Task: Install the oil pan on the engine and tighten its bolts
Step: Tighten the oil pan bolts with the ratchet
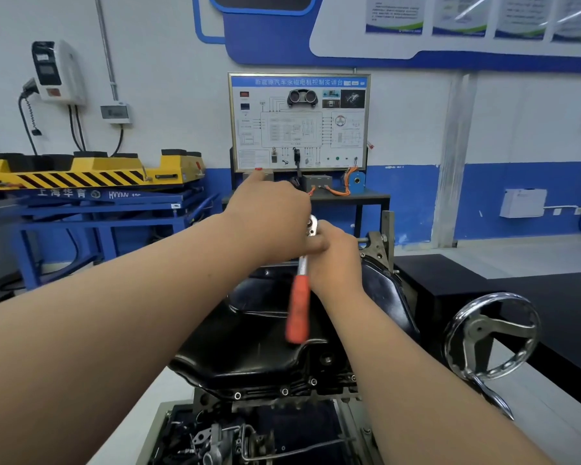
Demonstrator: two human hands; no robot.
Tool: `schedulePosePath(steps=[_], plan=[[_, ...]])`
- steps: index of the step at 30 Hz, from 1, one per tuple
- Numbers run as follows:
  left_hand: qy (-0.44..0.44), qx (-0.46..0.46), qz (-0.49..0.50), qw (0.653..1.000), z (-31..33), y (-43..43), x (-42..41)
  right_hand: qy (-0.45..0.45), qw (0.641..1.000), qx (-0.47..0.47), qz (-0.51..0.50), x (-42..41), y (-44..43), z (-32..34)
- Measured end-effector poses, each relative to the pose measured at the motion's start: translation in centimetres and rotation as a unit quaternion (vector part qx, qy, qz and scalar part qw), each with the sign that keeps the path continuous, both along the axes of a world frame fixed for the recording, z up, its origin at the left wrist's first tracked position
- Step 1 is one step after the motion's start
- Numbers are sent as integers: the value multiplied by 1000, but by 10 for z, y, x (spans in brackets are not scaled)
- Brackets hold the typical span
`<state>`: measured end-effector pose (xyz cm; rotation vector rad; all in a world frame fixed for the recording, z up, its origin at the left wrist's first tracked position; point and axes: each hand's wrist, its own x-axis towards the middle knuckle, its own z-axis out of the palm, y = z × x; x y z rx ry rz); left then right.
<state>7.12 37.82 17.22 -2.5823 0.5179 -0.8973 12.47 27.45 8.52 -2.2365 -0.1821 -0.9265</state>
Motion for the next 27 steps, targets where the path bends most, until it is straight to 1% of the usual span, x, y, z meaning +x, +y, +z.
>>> schedulePosePath(steps=[1,3,6,10,12,14,16,18,21,24,27], plan=[[6,-20,-2,1000,-1,-2,-1,5,1000,-4,-4,0,0,0],[14,-13,-7,1000,0,-8,-3,4,1000,18,-5,1,0,0],[-1,53,-24,998,5,-9,-1,-21,997,66,24,0,2,-2],[-27,86,-33,995,6,-2,1,-35,996,65,46,0,3,-2],[-23,68,-40,997,4,-2,1,-38,997,60,39,0,1,-3],[-11,38,-26,999,3,-1,0,-35,998,51,25,2,0,-4],[-7,12,-8,1000,1,-1,1,-25,999,22,6,4,-1,-4],[-19,-27,-9,999,-1,-4,0,-13,1000,3,-11,6,-1,-3],[-32,-46,-9,998,-2,-9,-3,-18,999,35,-14,3,0,-2],[-9,-23,10,1000,0,-13,-4,-15,997,68,13,-1,2,-1],[-4,41,-11,999,5,-11,-5,-24,997,52,41,-3,3,-1]])
